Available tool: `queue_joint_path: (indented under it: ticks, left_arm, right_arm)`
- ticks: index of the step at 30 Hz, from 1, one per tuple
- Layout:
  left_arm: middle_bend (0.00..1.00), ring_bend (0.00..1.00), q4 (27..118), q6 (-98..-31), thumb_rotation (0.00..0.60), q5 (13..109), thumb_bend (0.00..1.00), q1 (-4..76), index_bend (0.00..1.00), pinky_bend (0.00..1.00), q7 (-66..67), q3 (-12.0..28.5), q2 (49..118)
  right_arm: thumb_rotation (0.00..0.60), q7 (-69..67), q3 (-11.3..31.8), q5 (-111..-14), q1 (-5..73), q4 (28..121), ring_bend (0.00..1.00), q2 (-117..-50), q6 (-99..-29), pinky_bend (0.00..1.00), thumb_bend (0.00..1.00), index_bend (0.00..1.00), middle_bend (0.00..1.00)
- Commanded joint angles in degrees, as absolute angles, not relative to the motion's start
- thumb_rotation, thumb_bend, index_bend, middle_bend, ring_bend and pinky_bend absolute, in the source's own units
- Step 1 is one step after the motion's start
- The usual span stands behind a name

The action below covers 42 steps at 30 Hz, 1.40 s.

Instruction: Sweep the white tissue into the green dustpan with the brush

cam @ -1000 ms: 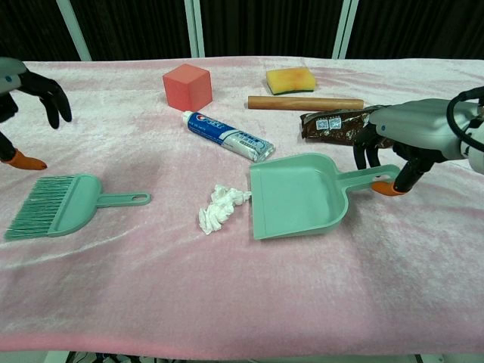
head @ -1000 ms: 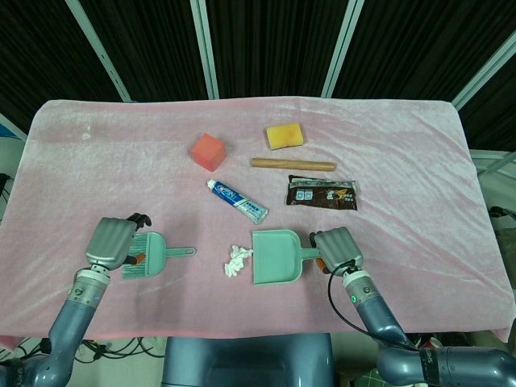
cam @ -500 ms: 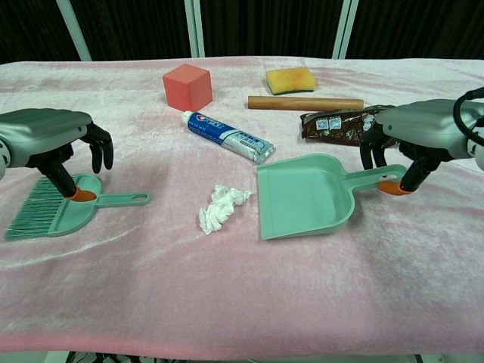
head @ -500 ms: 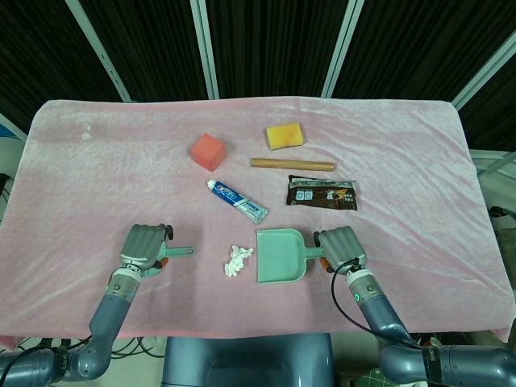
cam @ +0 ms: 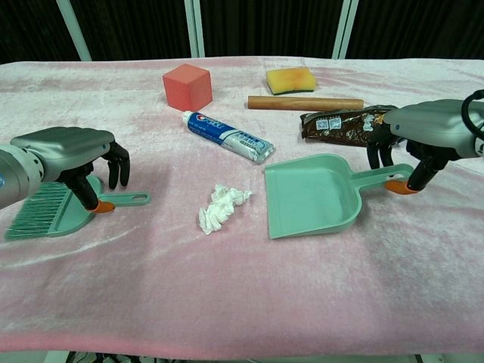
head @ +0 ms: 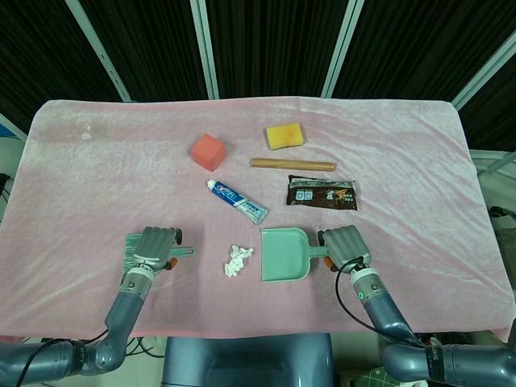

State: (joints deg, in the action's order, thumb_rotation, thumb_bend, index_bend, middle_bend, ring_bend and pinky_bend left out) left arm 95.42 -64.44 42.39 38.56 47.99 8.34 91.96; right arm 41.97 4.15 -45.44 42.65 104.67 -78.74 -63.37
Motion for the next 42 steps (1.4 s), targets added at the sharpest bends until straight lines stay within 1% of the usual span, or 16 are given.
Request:
queue_joint_path:
  ticks: [1, 7, 11, 13, 16, 21, 29, 35, 42]
  left_arm:
    - [0.46, 0.89, 94.69, -64.46, 0.6, 41.58, 0.26, 39.12, 0.45, 1.0, 48.43, 8.01, 92.58]
    - [0.47, 0.89, 93.86, -64.68, 0.6, 40.57, 0.29, 39.71, 0.46, 1.0, 48.2, 7.83, 93.2]
    - [0.47, 0.89, 93.38, -64.69, 0.6, 40.12, 0.29, 40.04, 0.46, 1.0, 48.19, 7.54, 93.4]
    - [0.49, 0.89, 93.22, -64.66, 0.6, 39.93, 0.31, 40.18, 0.48, 1.0, 48.12, 7.44, 93.47]
    - [0.52, 0.9, 92.88, -64.7, 0.6, 39.89, 0.36, 40.41, 0.51, 1.0, 47.89, 7.31, 93.66]
    - [0.58, 0.9, 92.64, -64.08, 0.6, 40.79, 0.41, 40.59, 0.56, 1.0, 46.16, 7.28, 93.8]
    - [0.59, 0.91, 93.45, -63.15, 0.6, 49.44, 0.42, 39.71, 0.58, 1.0, 36.59, 7.97, 93.59]
    - [0.6, 0.91, 94.5, -61.55, 0.6, 55.87, 0.42, 39.89, 0.58, 1.0, 29.18, 8.86, 93.92]
    - [0.6, 0.91, 93.89, -59.25, 0.6, 57.75, 0.42, 41.4, 0.58, 1.0, 24.5, 10.39, 97.02]
  right_arm:
    - [0.6, 41.86, 4.16, -45.28, 42.66, 104.61, 0.89, -78.59, -63.39, 0.95, 0.47, 0.69, 0.66]
    - [0.6, 41.64, 4.09, -45.21, 42.73, 104.55, 0.89, -78.34, -63.34, 0.96, 0.47, 0.69, 0.66]
    - [0.6, 41.58, 4.03, -45.16, 42.79, 104.49, 0.89, -78.32, -63.3, 0.96, 0.47, 0.69, 0.66]
    - [0.6, 41.63, 4.0, -45.1, 42.83, 104.45, 0.89, -78.32, -63.32, 0.96, 0.47, 0.69, 0.66]
    - [0.6, 41.68, 3.95, -44.98, 42.86, 104.5, 0.89, -78.28, -63.41, 0.96, 0.47, 0.69, 0.66]
    - [0.6, 41.86, 3.74, -44.94, 42.85, 104.8, 0.89, -78.09, -63.6, 0.96, 0.47, 0.69, 0.66]
    - [0.6, 42.82, 3.59, -45.2, 43.09, 105.92, 0.89, -77.68, -64.26, 0.96, 0.47, 0.69, 0.66]
    - [0.6, 44.8, 3.8, -43.46, 43.74, 107.05, 0.89, -78.0, -65.13, 0.96, 0.47, 0.69, 0.66]
    - [0.6, 46.48, 3.94, -41.8, 44.42, 107.86, 0.89, -78.45, -65.94, 0.96, 0.47, 0.69, 0.66]
